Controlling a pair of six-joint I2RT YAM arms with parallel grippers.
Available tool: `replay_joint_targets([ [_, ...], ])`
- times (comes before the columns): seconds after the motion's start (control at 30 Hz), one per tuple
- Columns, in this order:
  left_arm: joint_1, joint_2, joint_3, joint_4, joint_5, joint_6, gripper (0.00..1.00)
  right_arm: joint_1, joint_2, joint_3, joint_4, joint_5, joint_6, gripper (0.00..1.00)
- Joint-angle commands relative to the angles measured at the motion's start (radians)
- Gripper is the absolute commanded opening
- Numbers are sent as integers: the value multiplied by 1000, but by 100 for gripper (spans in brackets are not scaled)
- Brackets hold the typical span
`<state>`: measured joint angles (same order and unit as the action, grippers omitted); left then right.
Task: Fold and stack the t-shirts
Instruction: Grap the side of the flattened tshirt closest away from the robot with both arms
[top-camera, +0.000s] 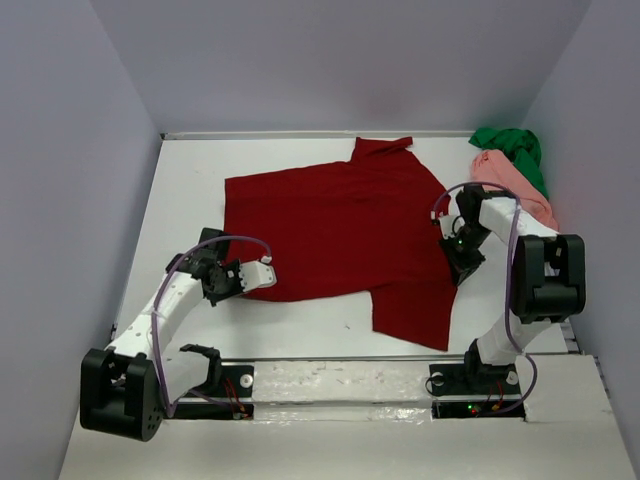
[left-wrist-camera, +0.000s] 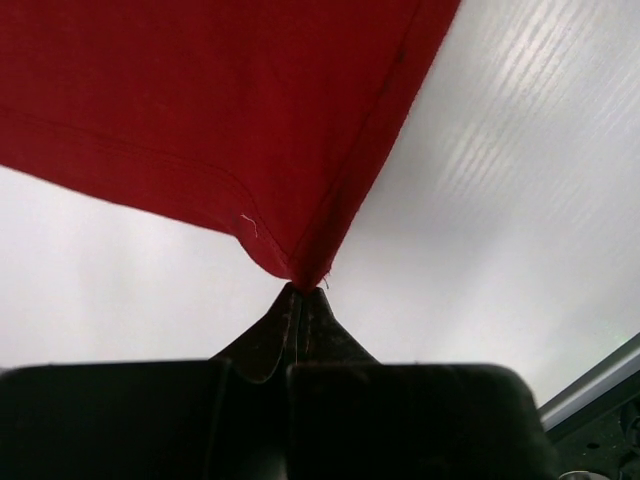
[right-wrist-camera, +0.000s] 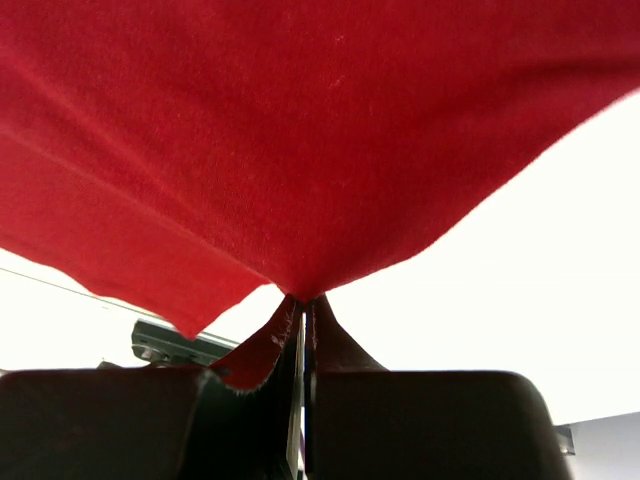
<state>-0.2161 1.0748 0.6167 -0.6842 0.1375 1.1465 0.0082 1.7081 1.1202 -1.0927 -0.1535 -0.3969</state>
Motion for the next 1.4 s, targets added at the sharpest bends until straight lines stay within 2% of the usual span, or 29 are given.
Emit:
replay_joint_targets([
  [0.0, -5, -59, 80, -75, -6, -5, 0, 6, -85, 46, -64, 15, -14, 0],
  [0.33, -5, -108, 133, -100, -44, -5, 0, 6, -139, 99, -116, 45, -22, 0],
  [0.8, -5, -111, 69, 66, -160, -87, 0, 6, -88, 112, -53, 91, 15, 0],
  [1.37, -3, -59, 71, 147, -185, -105, 0, 6, 36, 299, -87, 91, 20, 0],
])
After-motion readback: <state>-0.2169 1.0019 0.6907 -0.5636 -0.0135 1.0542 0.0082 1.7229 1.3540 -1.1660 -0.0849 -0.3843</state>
